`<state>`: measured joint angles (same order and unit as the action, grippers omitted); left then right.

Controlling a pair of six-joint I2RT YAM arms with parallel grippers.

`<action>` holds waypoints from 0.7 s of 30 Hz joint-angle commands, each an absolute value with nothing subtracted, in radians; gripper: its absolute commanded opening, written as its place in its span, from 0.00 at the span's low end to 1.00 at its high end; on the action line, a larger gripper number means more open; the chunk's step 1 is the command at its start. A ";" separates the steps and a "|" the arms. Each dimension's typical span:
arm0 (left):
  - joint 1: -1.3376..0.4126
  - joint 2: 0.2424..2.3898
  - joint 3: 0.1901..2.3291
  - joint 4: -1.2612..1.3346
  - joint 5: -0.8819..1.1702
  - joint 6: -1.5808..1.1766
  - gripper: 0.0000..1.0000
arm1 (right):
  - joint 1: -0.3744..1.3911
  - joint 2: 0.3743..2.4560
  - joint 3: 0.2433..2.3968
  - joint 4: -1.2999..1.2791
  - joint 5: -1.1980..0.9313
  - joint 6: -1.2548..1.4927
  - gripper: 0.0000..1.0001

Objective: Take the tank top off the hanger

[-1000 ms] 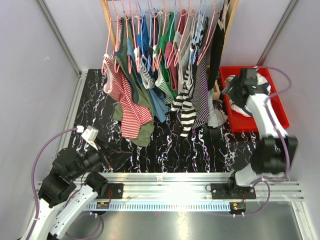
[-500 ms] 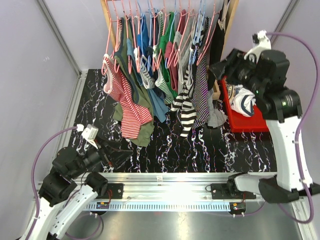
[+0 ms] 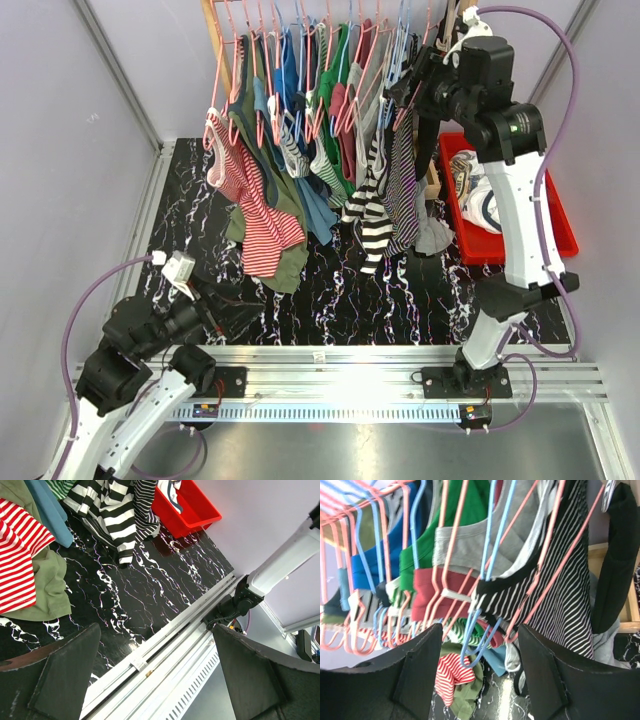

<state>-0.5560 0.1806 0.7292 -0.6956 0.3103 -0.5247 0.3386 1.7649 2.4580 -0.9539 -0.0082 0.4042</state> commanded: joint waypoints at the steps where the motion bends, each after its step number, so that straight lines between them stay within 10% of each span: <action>1: -0.555 0.160 0.767 -0.686 0.319 -0.514 0.99 | 0.347 1.811 2.557 -0.968 0.048 0.405 0.69; 21: -0.555 0.120 0.761 -0.715 0.302 -0.517 0.99 | 0.345 1.901 2.562 -0.965 0.182 0.393 0.45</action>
<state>-0.5560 0.1326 0.7387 -0.7341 0.3058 -0.5247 0.3393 1.9617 2.5946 -0.9894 0.1165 0.4042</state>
